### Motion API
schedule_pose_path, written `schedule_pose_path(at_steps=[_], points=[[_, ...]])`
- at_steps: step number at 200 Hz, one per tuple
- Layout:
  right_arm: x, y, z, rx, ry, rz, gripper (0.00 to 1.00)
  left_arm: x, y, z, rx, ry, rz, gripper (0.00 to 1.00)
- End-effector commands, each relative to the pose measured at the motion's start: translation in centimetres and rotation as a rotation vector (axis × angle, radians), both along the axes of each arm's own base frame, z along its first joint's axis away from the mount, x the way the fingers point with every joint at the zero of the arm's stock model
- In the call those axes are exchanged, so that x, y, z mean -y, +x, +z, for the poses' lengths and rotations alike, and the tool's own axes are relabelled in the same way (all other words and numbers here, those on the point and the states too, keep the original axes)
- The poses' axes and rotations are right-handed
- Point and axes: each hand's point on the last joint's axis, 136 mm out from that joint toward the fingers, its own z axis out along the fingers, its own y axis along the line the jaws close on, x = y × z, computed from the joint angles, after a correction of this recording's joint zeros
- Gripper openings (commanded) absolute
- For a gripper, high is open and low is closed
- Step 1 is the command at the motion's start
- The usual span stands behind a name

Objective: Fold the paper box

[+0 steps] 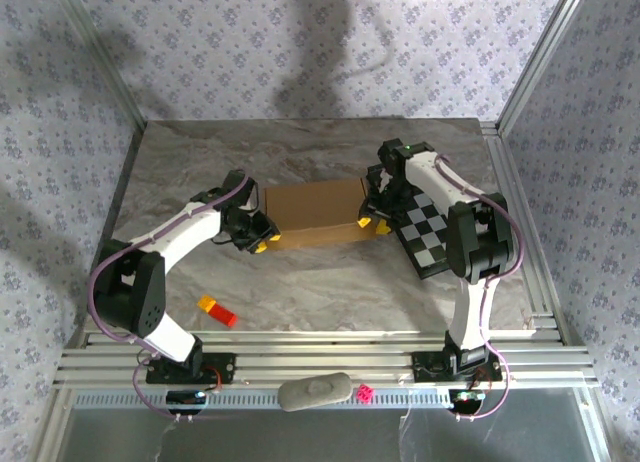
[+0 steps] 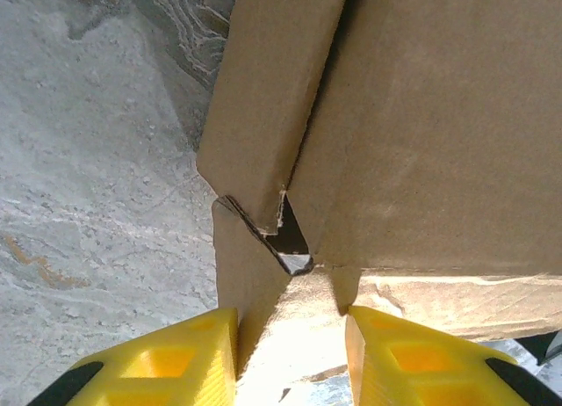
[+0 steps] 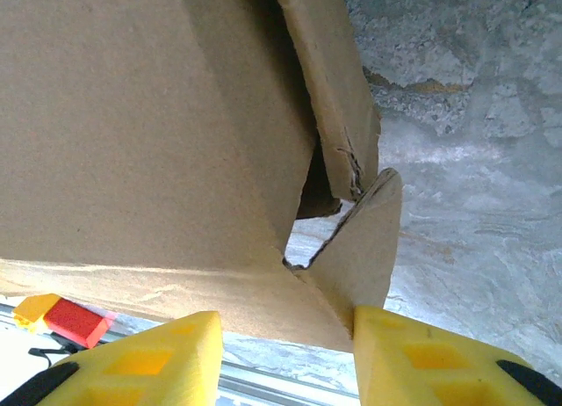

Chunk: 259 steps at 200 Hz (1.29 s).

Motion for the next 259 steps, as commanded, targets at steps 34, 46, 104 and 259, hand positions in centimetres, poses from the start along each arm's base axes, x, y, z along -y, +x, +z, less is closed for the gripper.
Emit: schedule_pose_path(at_steps=[34,46,104,259], points=[[-1.5,-1.0,1.0,-0.121,0.078,-0.024,0.42,1.1,-0.4,0.6,-0.065,-0.142,0.074,0.34],[-1.5,-1.2,0.9,-0.138,0.08,-0.024,0.42,1.2,-0.5,0.5,-0.074,-0.153,0.078,0.34],[-1.1,-1.9,0.0,-0.168,0.065,-0.025,0.41,0.5,-0.8,-0.1,-0.082,-0.104,0.055,0.34],[-2.2,-1.3,0.1,-0.226,0.176,-0.118,0.4,0.1,-0.3,-0.3,-0.067,-0.057,0.027,0.33]])
